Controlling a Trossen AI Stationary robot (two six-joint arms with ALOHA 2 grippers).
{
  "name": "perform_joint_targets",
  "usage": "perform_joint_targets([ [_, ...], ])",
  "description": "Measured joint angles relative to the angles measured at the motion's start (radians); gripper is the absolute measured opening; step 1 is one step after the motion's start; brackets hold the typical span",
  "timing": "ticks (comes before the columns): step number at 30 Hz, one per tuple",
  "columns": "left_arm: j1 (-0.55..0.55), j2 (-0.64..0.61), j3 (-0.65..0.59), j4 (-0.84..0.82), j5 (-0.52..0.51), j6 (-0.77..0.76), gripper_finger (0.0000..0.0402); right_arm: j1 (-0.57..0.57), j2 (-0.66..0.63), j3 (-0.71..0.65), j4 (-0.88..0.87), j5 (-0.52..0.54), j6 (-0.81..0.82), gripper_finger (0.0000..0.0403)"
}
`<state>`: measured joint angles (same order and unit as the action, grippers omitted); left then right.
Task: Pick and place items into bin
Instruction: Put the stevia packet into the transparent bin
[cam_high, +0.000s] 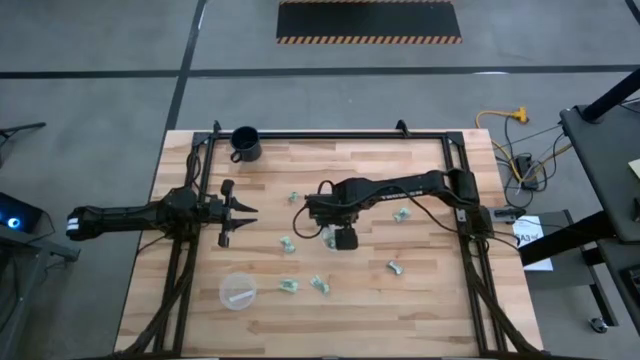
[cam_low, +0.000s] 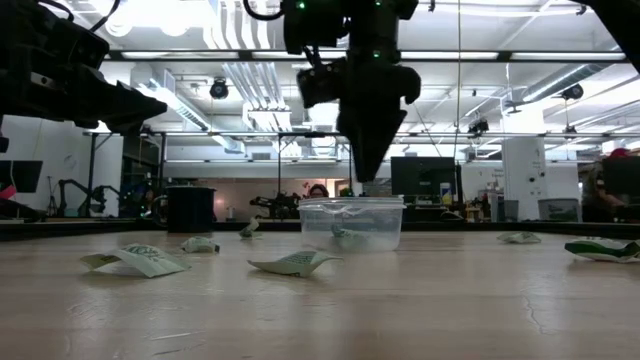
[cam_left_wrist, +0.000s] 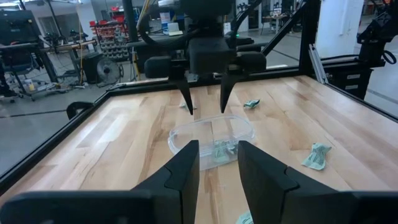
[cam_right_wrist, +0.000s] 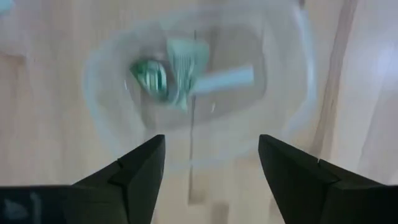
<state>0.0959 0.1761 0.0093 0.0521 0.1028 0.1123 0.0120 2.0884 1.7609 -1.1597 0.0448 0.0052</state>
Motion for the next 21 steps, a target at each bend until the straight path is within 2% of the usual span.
perform_joint_targets([
  [5,0.0,0.0,0.0,0.0,0.0,0.0,0.0094,0.012,-0.002,0.001,-0.166,-0.001,0.151,0.0248],
  [9,0.0,0.0,0.0,0.0,0.0,0.0,0.0094,0.038,-0.004,0.0,-0.274,0.0,0.169,0.0244],
  [15,0.0,0.0,0.0,0.0,0.0,0.0,0.0094,0.083,-0.036,-0.014,-0.258,0.0,0.119,0.0236],
  [21,0.0,-0.001,0.0,0.0,0.0,0.0,0.0094,0.134,-0.101,-0.069,-0.195,0.0,0.177,0.0237],
])
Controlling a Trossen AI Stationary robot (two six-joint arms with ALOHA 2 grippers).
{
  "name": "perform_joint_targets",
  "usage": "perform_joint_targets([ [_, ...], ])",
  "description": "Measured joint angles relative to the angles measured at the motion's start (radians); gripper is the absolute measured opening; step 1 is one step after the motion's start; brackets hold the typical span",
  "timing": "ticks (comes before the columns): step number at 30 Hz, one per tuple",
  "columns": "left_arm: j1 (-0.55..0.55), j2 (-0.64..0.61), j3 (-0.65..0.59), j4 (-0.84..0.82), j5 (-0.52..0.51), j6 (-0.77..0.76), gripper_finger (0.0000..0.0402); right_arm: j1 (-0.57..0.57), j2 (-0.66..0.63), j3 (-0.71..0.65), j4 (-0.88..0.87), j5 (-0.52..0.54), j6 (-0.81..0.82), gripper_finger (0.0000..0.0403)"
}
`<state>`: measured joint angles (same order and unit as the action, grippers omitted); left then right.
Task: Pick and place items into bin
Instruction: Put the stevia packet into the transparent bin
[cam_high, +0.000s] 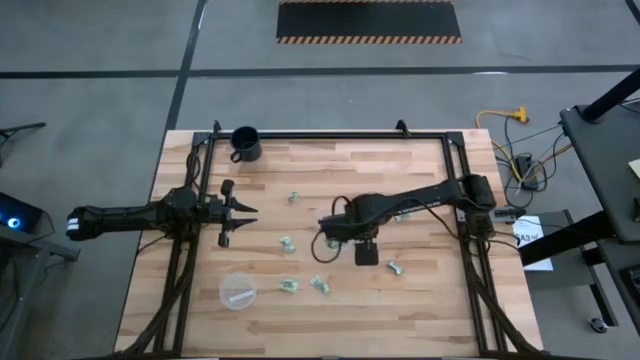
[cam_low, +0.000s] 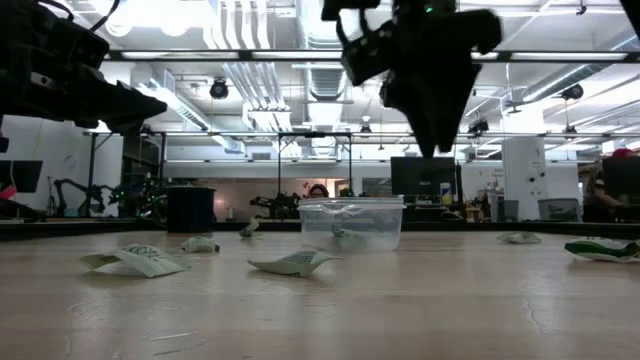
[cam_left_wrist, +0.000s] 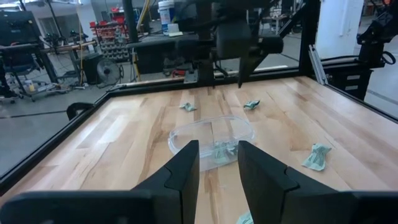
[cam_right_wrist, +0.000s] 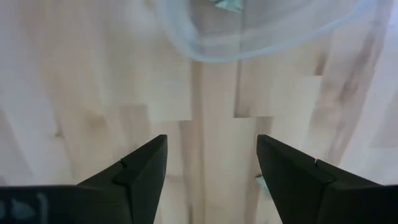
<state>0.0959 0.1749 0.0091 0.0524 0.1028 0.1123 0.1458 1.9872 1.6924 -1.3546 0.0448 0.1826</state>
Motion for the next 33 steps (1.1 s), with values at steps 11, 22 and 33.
perform_joint_targets([
  [11,0.0,0.0,0.0,-0.001,0.0,0.0,0.0094,0.134,-0.26,-0.407,0.339,-0.124,0.098,0.0235],
  [22,0.0,0.001,0.0,0.0,0.0,0.0,0.0094,0.275,-0.387,-0.607,0.394,-0.073,-0.04,0.023],
  [33,0.0,0.001,0.0,0.0,0.0,0.0,0.0094,0.273,-0.392,-0.67,0.438,-0.068,-0.195,0.0231],
])
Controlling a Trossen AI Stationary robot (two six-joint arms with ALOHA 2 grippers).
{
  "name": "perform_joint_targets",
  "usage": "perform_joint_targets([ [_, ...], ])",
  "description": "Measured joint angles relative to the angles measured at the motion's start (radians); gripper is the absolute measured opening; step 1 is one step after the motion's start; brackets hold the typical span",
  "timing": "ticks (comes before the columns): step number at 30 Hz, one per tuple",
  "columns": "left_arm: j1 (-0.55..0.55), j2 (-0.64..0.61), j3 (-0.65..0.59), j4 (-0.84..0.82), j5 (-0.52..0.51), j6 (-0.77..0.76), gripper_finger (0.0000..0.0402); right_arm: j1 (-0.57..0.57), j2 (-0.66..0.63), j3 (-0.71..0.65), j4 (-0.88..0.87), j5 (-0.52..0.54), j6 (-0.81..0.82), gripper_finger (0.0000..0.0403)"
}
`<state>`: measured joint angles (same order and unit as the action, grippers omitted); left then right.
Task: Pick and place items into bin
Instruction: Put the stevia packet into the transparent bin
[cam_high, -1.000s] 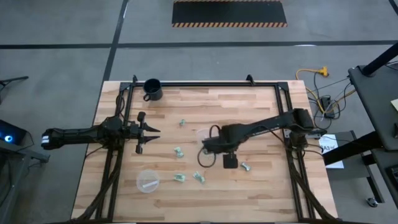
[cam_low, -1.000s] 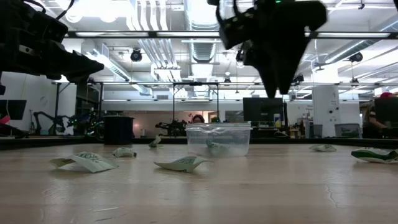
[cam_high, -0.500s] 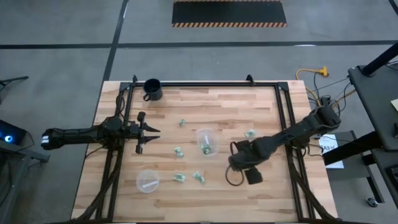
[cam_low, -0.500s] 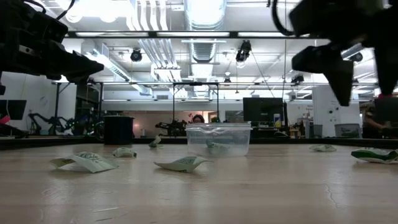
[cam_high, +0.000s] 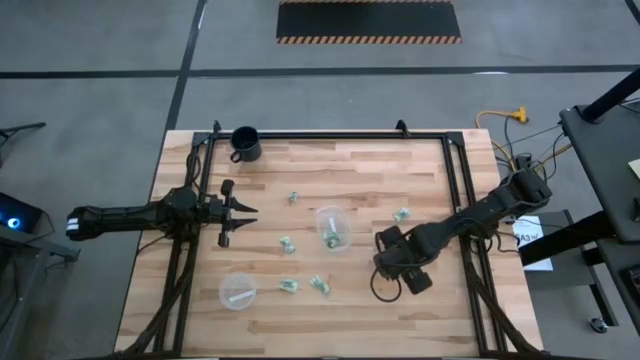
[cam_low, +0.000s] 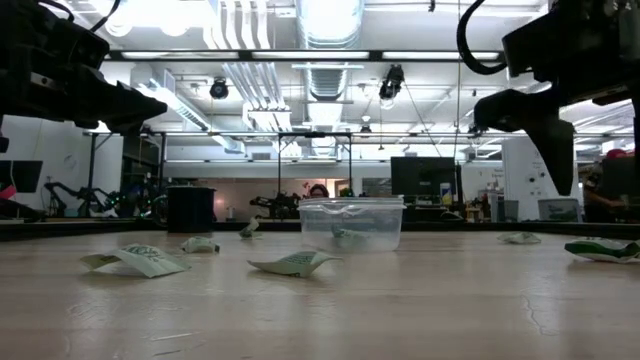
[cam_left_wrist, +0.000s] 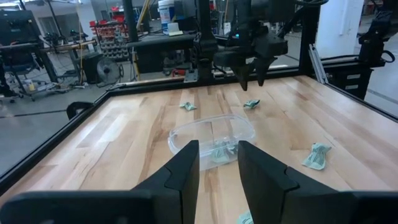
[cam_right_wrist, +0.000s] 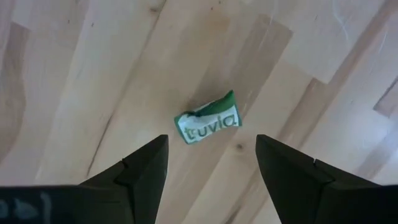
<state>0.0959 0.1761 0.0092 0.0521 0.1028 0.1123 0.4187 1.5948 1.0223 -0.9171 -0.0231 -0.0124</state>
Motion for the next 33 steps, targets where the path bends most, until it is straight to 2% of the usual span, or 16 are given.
perform_joint_targets([
  [8,0.0,-0.001,0.0,0.0,0.0,0.0,0.0094,0.0,0.017,-0.013,0.04,0.0,-0.141,0.023],
  [14,0.0,-0.001,0.0,0.0,0.0,0.0,0.0094,0.0,0.026,-0.013,0.042,0.0,-0.186,0.0229],
  [25,0.0,0.0,0.0,0.0,0.0,0.0,0.0094,0.0,0.029,-0.013,0.052,0.0,-0.181,0.0226],
  [33,0.0,0.0,0.0,0.0,0.0,0.0,0.0094,0.0,0.092,-0.043,0.091,-0.003,-0.198,0.0226],
])
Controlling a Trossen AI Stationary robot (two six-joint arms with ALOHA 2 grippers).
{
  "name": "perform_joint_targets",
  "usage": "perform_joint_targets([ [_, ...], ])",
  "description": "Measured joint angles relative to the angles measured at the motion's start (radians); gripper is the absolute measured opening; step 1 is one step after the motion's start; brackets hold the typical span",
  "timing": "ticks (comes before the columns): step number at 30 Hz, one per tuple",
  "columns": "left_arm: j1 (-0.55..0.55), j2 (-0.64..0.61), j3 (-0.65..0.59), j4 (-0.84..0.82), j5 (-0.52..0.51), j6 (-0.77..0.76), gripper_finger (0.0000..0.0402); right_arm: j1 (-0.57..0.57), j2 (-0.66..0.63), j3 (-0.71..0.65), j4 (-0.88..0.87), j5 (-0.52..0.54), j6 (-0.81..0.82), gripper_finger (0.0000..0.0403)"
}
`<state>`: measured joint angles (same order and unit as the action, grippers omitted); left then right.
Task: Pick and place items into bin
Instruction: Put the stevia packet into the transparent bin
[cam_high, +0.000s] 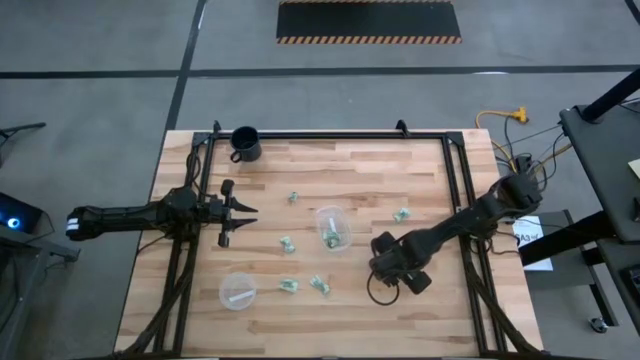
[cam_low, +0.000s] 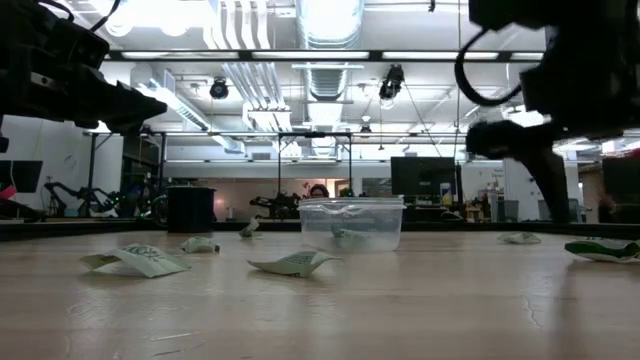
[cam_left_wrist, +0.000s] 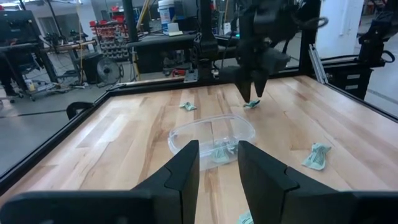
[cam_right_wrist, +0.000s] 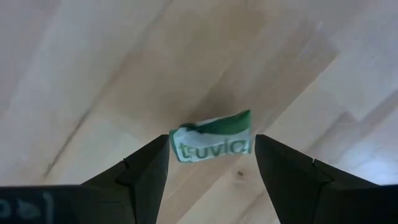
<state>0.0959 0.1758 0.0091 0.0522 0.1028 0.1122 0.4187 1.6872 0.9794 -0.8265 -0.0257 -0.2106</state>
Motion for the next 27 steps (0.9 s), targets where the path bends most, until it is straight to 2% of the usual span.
perform_joint_targets([
  [8,0.0,-0.001,0.0,0.0,0.0,0.0,0.0094,0.0,0.06,-0.034,0.026,0.001,0.001,0.0226],
  [20,0.0,0.0,0.0,-0.001,0.0,0.0,0.0094,0.0,0.051,-0.027,0.043,0.001,0.015,0.022],
  [23,0.0,0.0,0.0,-0.001,0.0,0.0,0.0094,0.0,0.051,-0.027,0.052,-0.003,0.019,0.019],
  [27,0.0,0.0,0.0,-0.001,0.0,0.0,0.0094,-0.002,0.051,-0.024,0.062,-0.019,0.014,0.0106],
])
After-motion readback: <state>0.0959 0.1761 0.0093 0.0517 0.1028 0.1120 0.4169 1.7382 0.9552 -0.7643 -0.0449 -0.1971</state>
